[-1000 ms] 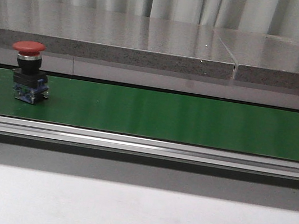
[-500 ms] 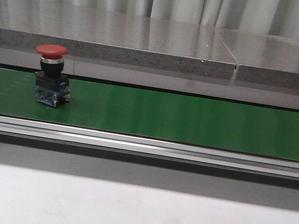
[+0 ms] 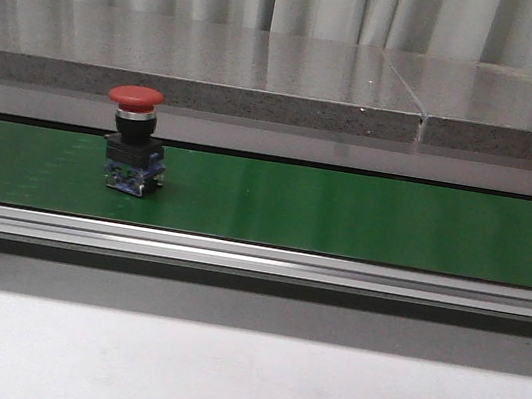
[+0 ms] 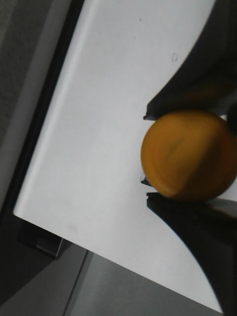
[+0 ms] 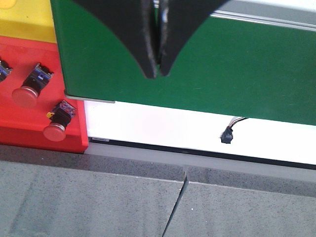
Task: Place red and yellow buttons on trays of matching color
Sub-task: 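Move the left gripper over the yellow-capped button, then grasp the yellow button with the left gripper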
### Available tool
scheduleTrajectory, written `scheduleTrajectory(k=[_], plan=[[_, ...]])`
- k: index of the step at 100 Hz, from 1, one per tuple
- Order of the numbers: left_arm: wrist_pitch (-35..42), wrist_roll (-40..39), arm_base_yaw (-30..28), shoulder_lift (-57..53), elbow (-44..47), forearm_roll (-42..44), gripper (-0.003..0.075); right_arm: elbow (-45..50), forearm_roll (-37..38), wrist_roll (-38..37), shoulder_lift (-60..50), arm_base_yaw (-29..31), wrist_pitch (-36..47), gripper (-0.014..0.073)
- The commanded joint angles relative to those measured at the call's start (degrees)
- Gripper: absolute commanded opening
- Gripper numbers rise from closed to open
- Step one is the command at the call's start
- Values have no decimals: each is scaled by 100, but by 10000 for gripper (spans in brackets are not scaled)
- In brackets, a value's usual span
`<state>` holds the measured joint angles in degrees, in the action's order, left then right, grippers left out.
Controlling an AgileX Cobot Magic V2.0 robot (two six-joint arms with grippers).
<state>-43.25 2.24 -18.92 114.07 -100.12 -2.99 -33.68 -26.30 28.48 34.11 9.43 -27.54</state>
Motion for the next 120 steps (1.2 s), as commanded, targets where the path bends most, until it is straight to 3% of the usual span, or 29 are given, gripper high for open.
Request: scheduleTrajectory(k=[1, 37, 62, 88, 105, 120], plan=[[-6, 8, 157, -747, -114, -212, 50, -208, -75, 48, -16, -25, 374, -67], [340, 8, 722, -2356, 1495, -439, 50, -208, -75, 48, -16, -25, 374, -67], [1214, 8, 1433, -3170, 3116, -717, 50, -208, -75, 48, -16, -25, 374, -67], [1559, -28, 1787, -3344, 4130, -867, 50, -208, -75, 48, -16, -25, 374, -67], [2173, -28, 1788, -3344, 4591, -905, 50, -208, -75, 48, -16, -25, 374, -67], [2251, -28, 1788, -3251, 4744, -917, 50, -208, -75, 48, -16, -25, 374, -67]])
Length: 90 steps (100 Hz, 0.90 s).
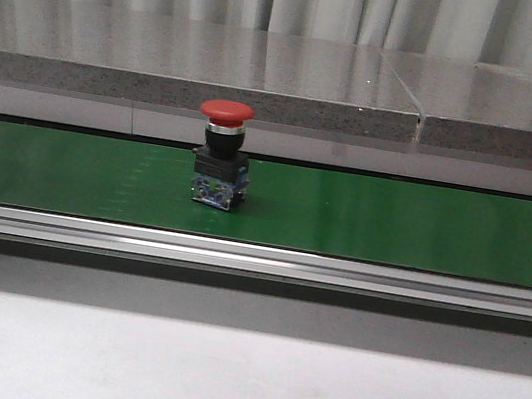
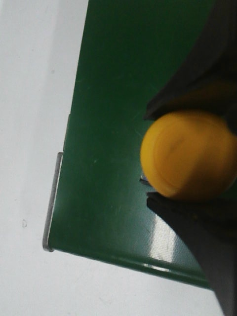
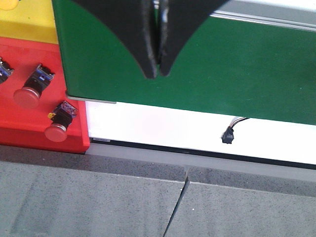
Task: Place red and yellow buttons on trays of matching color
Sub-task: 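Grasp the yellow button with the left gripper, then set the yellow button on the conveyor and open the left gripper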
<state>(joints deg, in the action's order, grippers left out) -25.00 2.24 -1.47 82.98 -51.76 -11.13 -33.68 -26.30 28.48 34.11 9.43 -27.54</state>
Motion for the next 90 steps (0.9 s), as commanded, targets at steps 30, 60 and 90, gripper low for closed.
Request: scheduleTrajectory(k=[30, 60, 90], plan=[[389, -28, 43, -86, -92, -187, 431, -208, -75, 48, -16, -25, 374, -67], [499, -28, 43, -189, -114, -231, 652, -208, -75, 48, -16, -25, 374, -67], [645, 177, 546, -1004, -114, -231, 652, -208, -75, 48, -16, -25, 374, -67]])
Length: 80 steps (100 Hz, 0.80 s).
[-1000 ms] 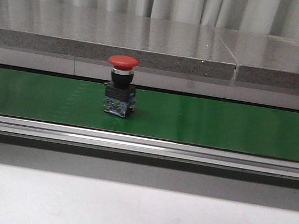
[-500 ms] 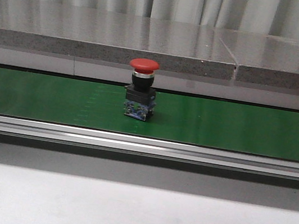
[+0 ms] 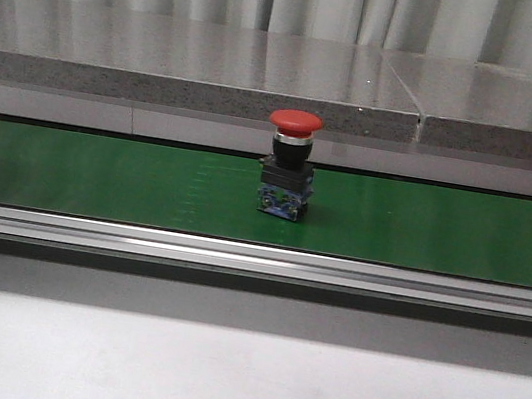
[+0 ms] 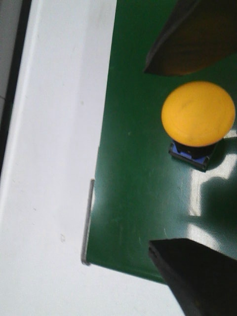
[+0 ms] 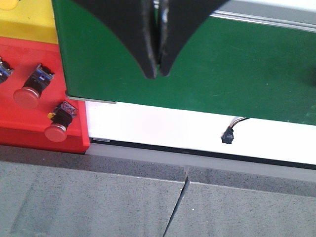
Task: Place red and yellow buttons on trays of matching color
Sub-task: 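Set the yellow button on the conveyor and open the left gripper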
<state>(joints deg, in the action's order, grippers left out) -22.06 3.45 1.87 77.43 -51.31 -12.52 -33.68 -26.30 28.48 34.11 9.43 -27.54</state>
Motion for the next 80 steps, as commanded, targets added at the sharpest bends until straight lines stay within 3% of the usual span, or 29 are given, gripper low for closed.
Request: scheduleTrajectory(k=[1, 33, 80], plan=[[352, 56, 245, -496, -159, -92, 652, -208, -75, 48, -16, -25, 374, -67], [335, 65, 756, -1773, 45, 57, 652, -208, -75, 48, -16, -25, 374, -67], [287, 65, 755, -4745, 1689, 57, 652, -208, -75, 48, -16, -25, 374, -67]])
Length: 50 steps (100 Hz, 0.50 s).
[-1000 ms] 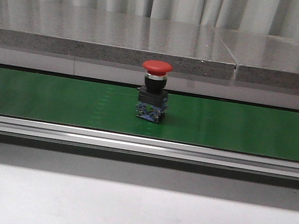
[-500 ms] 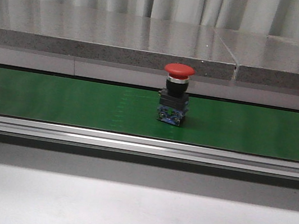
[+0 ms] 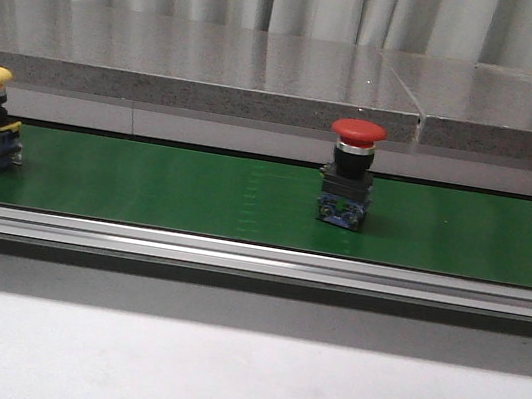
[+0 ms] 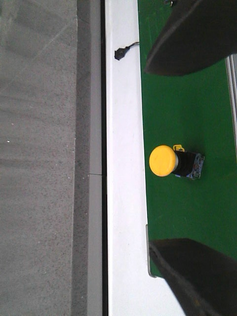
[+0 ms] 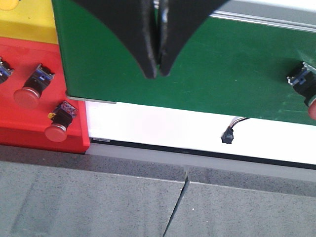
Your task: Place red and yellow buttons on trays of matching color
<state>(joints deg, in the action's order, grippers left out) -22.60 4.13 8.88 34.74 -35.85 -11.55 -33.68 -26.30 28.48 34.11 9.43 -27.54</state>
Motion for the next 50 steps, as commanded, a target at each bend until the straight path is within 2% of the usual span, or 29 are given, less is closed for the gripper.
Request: scheduleTrajectory(k=[1, 12, 24, 38, 50], plan=[[341, -3, 53, -568, 171, -40, 652, -208, -75, 48, -16, -25, 374, -67], [294, -3, 53, -1248, 575, -40, 617, -208, -75, 48, -16, -25, 374, -67], [113, -3, 53, -1833, 844, -40, 514, -208, -75, 48, -16, -25, 374, -67], [-30, -3, 53, -2276, 992, -40, 335, -208, -75, 48, -16, -25, 374, -67], [-53, -3, 53, -2382, 1053, -40, 148, -208, -75, 48, -16, -25, 374, -67]])
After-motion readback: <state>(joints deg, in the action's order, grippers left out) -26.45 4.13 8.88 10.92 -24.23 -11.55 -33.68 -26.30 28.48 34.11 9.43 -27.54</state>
